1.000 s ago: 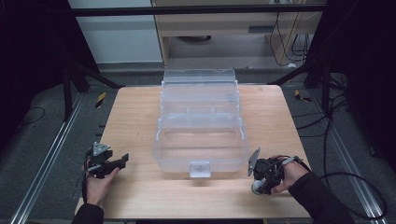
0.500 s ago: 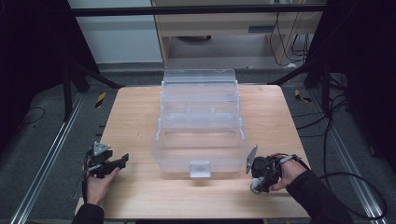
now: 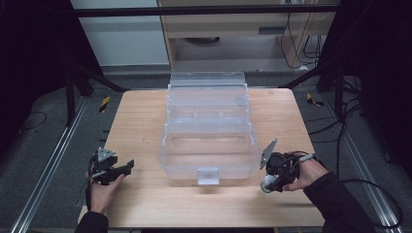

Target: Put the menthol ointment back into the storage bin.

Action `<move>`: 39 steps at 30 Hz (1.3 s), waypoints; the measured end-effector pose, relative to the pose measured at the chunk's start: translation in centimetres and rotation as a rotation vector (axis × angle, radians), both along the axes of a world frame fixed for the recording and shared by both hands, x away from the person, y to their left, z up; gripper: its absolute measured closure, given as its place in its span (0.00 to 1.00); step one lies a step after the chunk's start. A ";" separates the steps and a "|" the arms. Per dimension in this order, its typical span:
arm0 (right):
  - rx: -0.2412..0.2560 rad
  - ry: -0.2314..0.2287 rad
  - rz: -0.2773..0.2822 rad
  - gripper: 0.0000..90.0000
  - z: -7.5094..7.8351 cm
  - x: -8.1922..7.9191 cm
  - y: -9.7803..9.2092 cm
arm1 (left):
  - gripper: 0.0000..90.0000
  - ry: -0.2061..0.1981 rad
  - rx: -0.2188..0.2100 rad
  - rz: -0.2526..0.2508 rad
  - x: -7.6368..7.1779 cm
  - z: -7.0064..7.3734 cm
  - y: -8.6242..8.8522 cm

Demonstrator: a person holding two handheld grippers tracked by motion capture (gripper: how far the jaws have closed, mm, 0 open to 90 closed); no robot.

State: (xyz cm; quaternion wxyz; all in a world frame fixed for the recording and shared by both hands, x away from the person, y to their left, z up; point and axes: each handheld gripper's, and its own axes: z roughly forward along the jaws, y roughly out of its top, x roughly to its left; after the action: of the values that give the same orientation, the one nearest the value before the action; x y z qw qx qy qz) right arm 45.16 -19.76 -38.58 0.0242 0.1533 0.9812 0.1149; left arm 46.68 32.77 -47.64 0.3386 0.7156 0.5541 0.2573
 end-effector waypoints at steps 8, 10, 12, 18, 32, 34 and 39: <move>0.018 0.001 -0.029 0.56 1.0 -0.1 0.2 | 0.33 0.001 0.001 -0.001 -0.1 0.0 0.0; 0.025 -0.002 -0.024 0.56 1.4 0.0 0.2 | 0.33 0.001 0.001 -0.002 -0.1 0.0 0.0; 0.023 0.001 -0.029 0.56 1.7 0.0 0.3 | 0.33 0.003 0.002 -0.004 -0.1 0.0 0.0; 0.045 -0.002 -0.032 0.56 3.0 -0.1 0.6 | 0.33 0.005 0.002 -0.007 -0.1 0.0 0.0; 0.061 -0.008 -0.039 0.56 6.2 0.5 1.4 | 0.33 0.009 0.001 -0.008 0.0 -0.1 0.0; 0.068 -0.010 -0.048 0.56 6.8 0.7 1.6 | 0.33 0.008 -0.001 -0.009 0.0 -0.1 0.0; 0.081 -0.018 -0.052 0.56 7.9 1.2 2.1 | 0.33 0.009 0.000 -0.009 0.0 -0.1 0.0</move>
State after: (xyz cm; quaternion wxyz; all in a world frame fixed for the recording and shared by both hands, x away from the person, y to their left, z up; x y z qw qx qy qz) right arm 46.33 -17.69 -30.69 0.0299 0.1785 0.9712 0.1550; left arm 46.67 32.76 -47.72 0.3374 0.7191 0.5525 0.2527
